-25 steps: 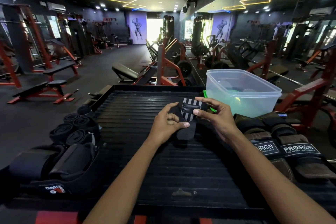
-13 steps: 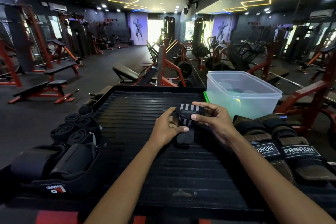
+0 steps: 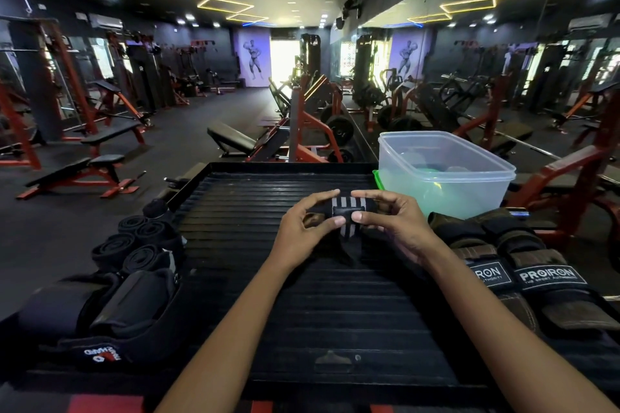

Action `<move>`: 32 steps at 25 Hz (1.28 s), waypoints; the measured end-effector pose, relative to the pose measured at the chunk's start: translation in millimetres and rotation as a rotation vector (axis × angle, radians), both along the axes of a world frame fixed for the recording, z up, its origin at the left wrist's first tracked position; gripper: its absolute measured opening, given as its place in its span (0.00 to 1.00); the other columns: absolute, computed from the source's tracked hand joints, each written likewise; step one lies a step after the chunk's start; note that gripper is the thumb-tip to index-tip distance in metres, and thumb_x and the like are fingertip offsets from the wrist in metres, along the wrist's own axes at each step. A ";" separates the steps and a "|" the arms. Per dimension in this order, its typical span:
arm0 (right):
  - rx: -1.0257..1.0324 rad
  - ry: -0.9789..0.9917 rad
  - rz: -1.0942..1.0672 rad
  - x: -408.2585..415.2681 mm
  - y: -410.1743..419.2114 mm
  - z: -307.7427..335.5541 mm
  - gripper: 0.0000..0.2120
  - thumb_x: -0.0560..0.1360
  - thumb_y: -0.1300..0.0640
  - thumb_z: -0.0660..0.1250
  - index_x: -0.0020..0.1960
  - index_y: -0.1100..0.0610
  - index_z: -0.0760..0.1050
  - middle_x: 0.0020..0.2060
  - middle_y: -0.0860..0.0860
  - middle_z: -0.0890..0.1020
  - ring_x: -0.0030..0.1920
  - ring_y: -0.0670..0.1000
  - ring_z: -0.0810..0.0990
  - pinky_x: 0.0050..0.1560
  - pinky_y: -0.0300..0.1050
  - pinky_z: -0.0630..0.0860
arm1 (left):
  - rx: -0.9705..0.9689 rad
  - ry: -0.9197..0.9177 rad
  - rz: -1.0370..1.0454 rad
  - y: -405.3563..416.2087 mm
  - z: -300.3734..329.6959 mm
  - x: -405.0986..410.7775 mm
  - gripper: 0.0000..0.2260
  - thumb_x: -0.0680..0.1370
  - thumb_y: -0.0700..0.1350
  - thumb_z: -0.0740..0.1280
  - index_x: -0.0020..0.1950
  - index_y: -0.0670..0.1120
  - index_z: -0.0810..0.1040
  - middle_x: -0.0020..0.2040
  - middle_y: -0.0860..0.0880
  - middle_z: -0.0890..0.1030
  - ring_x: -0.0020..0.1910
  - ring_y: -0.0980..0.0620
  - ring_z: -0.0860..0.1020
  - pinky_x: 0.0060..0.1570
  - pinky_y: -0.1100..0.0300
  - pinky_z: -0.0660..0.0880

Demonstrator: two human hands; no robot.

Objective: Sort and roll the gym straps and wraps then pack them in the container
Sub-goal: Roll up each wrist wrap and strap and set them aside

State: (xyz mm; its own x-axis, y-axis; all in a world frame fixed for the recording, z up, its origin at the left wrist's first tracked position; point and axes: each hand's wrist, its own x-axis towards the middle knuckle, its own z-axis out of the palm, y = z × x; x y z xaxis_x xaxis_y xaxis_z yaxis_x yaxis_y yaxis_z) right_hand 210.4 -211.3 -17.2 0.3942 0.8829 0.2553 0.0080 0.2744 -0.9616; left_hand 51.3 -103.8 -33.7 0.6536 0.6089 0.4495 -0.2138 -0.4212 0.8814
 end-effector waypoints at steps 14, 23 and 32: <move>0.062 -0.168 -0.329 -19.5 13.6 -13.0 0.23 0.67 0.67 0.76 0.61 0.58 0.78 0.50 0.53 0.85 0.50 0.49 0.84 0.52 0.43 0.80 | -0.120 -0.153 0.169 1.7 -2.9 5.3 0.18 0.69 0.34 0.75 0.55 0.49 0.80 0.53 0.52 0.83 0.51 0.55 0.83 0.49 0.66 0.77; 0.004 -0.293 -0.417 -22.9 20.6 -15.4 0.27 0.69 0.67 0.75 0.65 0.53 0.76 0.36 0.45 0.82 0.44 0.47 0.81 0.59 0.48 0.77 | -0.106 -0.122 0.230 -0.3 -5.8 7.6 0.23 0.67 0.35 0.77 0.61 0.44 0.80 0.54 0.50 0.83 0.51 0.58 0.82 0.53 0.66 0.77; 0.087 -0.220 -0.324 -22.9 18.4 -13.8 0.25 0.71 0.70 0.72 0.64 0.52 0.75 0.36 0.49 0.81 0.41 0.46 0.79 0.54 0.43 0.78 | -0.193 -0.178 0.194 -0.8 -5.3 9.0 0.21 0.68 0.33 0.76 0.59 0.42 0.80 0.50 0.50 0.84 0.49 0.55 0.83 0.51 0.64 0.78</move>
